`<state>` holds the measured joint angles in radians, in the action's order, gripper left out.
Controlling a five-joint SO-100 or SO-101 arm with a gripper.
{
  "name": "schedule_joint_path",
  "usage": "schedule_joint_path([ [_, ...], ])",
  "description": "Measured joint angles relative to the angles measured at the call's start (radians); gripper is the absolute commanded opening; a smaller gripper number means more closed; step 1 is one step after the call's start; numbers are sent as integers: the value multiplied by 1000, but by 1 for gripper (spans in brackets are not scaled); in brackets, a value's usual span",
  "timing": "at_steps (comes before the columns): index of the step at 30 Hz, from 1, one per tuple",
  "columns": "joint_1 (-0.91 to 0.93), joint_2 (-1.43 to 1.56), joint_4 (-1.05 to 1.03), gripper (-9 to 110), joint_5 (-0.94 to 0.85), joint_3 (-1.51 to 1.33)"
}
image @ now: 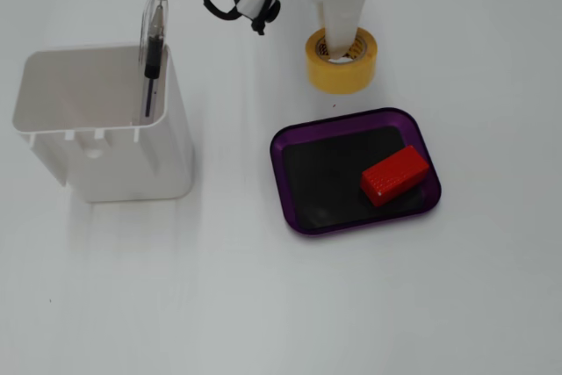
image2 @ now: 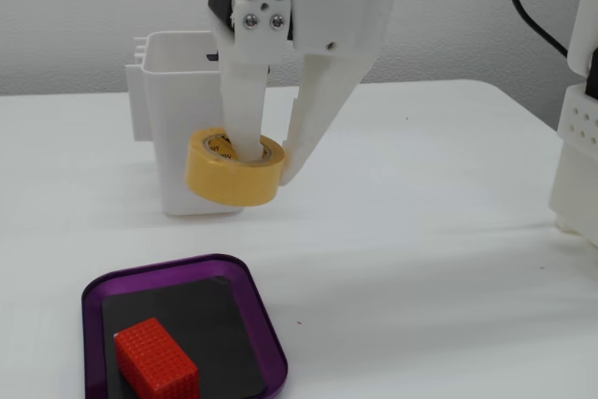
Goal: Remove the yellow tape from the box.
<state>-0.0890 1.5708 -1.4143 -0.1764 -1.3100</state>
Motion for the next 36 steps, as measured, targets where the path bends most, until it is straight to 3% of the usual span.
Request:
schedule_joint_path([
  [3,11,60,51,0,48,-69],
  [5,28,250,181,0,118,-267],
  [13,20,1548,258,1,152,-1509],
  [15,26,1763,259,4,156,-1703],
  [23,25,1779,264,16,167,-1786],
  [36,28,1779,264,16,167,-1787],
])
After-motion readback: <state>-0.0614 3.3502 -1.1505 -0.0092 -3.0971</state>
